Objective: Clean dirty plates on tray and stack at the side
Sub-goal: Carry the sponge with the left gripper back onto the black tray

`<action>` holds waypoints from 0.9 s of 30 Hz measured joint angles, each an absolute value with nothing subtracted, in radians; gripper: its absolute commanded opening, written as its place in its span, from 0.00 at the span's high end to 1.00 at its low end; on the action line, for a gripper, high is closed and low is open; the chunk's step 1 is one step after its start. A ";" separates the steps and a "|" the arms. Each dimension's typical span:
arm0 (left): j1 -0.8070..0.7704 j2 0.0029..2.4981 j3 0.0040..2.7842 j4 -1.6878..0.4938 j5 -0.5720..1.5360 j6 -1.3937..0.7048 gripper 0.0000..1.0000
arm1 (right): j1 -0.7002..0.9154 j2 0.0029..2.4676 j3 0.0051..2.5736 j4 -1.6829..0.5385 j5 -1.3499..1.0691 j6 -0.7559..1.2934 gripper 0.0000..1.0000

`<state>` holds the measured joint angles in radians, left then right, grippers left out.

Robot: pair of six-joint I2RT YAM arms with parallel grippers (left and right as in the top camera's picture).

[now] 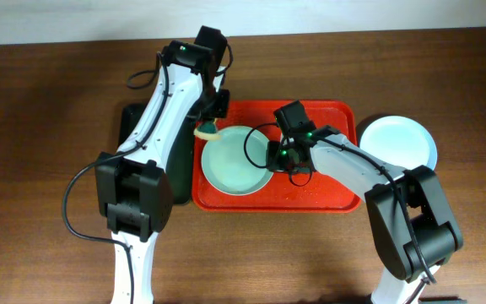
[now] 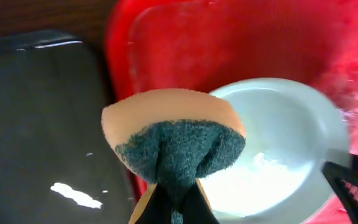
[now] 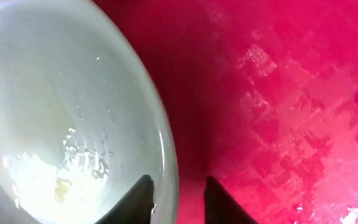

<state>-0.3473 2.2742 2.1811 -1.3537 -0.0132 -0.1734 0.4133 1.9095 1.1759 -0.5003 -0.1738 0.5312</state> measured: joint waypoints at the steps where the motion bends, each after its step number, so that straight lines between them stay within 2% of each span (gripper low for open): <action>1: -0.347 2.274 2.181 -1.358 -0.046 -0.171 1.00 | 0.413 1.909 1.176 -0.500 -0.175 0.532 0.59; 5: -0.337 2.274 2.181 -1.364 -0.175 -0.175 1.00 | 0.414 1.909 1.176 -0.500 -0.174 0.531 0.58; 7: -0.314 2.274 2.181 -1.380 -0.209 -0.179 1.00 | 0.414 1.909 1.176 -0.500 -0.174 0.531 0.54; 16: -0.134 2.279 2.181 -1.486 -0.245 -0.180 1.00 | 0.413 1.909 1.176 -0.500 -0.174 0.527 0.52; 27: -0.070 2.350 2.004 -1.307 -0.189 -0.180 1.00 | 0.413 1.909 1.176 -0.500 -0.174 0.527 0.52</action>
<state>-0.0696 2.3497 2.0037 -1.3071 -0.1894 -0.1799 0.4133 1.9095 1.1755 -0.5003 -0.1741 0.5266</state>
